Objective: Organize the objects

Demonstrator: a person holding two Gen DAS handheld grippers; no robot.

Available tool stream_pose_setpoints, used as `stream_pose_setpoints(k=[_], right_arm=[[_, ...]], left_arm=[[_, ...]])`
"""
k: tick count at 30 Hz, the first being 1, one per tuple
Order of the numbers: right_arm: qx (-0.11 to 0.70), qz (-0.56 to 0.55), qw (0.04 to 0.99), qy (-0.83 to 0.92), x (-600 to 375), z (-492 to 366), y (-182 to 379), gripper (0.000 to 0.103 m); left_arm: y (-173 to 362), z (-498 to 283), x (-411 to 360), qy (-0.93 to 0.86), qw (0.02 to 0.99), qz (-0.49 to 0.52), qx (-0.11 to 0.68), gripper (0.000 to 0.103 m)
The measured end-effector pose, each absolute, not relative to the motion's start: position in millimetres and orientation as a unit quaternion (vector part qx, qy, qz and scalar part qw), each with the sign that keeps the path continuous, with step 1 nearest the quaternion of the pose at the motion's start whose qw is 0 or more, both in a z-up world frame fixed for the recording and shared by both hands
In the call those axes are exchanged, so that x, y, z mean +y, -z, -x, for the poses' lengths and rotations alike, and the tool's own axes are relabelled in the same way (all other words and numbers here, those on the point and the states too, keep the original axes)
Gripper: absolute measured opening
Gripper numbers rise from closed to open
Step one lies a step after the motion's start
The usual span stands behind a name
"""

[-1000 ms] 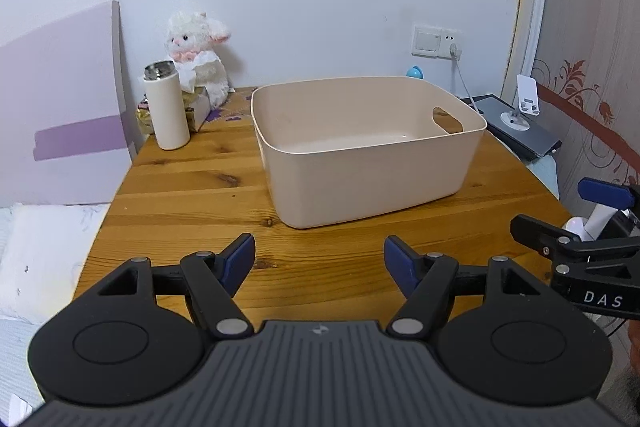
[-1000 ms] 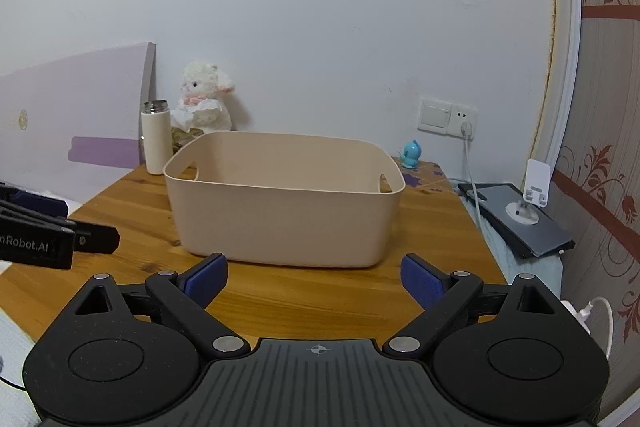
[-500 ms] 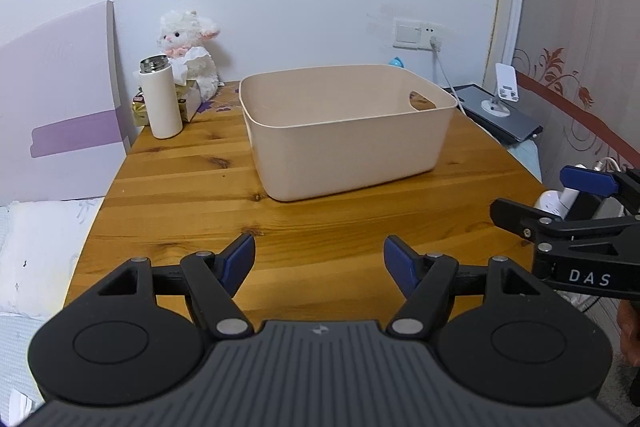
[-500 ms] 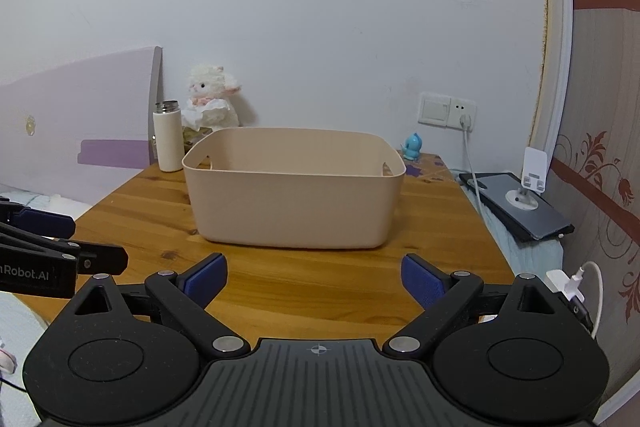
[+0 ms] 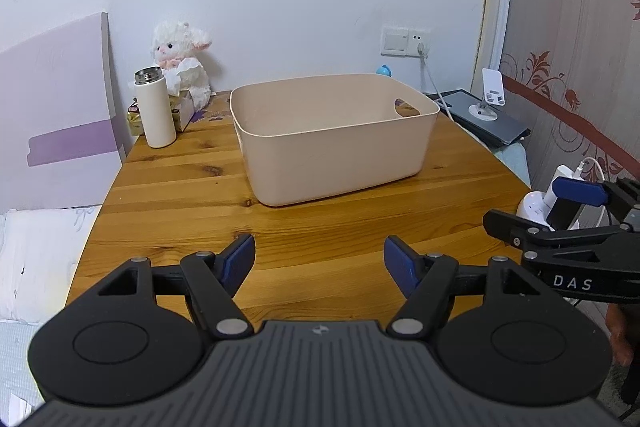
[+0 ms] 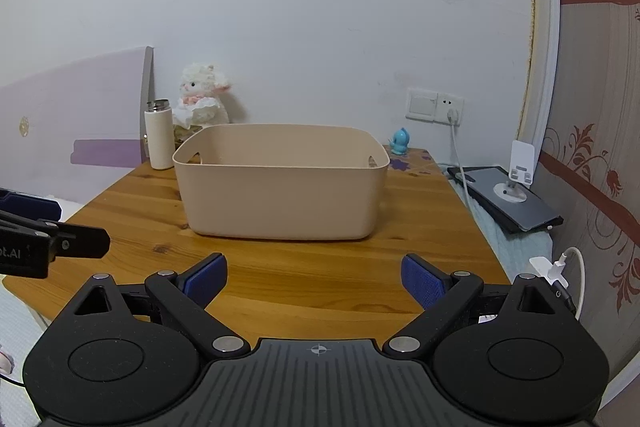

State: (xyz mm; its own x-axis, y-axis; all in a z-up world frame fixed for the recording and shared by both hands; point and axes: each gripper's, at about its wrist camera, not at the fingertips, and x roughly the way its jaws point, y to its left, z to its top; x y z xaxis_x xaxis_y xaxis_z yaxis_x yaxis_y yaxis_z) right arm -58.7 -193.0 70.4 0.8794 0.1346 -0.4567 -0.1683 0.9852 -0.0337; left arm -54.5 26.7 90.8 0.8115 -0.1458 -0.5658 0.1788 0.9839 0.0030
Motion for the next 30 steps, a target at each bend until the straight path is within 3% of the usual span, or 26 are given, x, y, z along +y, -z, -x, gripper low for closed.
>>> stream_pose_setpoints(k=[30], right_arm=[[0.247, 0.026, 0.966, -0.078, -199.8, 49.5, -62.7, 0.095]], left_arm=[[-96.3, 50.9, 24.1, 0.096, 0.950, -0.041, 0.293, 0.075]])
